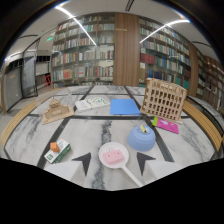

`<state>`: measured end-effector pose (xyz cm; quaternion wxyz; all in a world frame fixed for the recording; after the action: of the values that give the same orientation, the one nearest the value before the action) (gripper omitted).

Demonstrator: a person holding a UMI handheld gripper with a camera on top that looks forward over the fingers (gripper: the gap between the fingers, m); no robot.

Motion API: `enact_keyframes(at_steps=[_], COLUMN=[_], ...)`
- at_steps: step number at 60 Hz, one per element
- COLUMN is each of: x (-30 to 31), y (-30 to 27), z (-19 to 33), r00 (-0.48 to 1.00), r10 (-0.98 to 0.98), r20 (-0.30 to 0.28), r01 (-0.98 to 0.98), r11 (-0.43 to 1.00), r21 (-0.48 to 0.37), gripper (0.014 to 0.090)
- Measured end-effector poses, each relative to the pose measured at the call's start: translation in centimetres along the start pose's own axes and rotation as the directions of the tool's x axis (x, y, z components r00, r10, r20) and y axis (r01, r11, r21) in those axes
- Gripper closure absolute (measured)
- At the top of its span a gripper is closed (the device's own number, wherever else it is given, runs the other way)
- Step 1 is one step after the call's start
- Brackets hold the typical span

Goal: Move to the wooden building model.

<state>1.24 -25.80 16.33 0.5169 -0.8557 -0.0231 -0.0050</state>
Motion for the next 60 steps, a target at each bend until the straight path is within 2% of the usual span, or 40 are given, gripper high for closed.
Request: enact_keyframes(at_steps=[18,26,31,32,33,50,51,52,60], x=[-0.3,-2.2,-4.6,-5.1,-5.8,-18.6,-19.5,-20.4,-26.8], y=[0.2,0.8,1.4,1.5,1.7,1.4,1.2,1.0,-1.0], z=[-1.1,-2.3,-3.2,-3.3,-3.5,-3.0,-2.8,-2.6,-0.2], r00=[1.000,1.000,1.000,1.000,1.000,0.992,0.991,0.990,0.984], r10=[-0.005,-0.012,-0.016,-0.017,-0.017,-0.029,-0.029,-0.028,-0.027], r20=[-0.018,-0.004,0.014,0.019,0.025,0.123,0.130,0.137,0.179], r01=[0.005,0.012,0.016,0.017,0.017,0.030,0.029,0.028,0.023], r11=[1.000,1.000,1.000,1.000,1.000,1.000,1.000,1.000,0.999], r21=[0.001,-0.005,-0.010,-0.011,-0.013,-0.005,-0.002,0.002,0.027], gripper=[0.0184,0.0190,0.0192,0.0239,0.0190,0.0188,0.0238,0.0190,0.0184])
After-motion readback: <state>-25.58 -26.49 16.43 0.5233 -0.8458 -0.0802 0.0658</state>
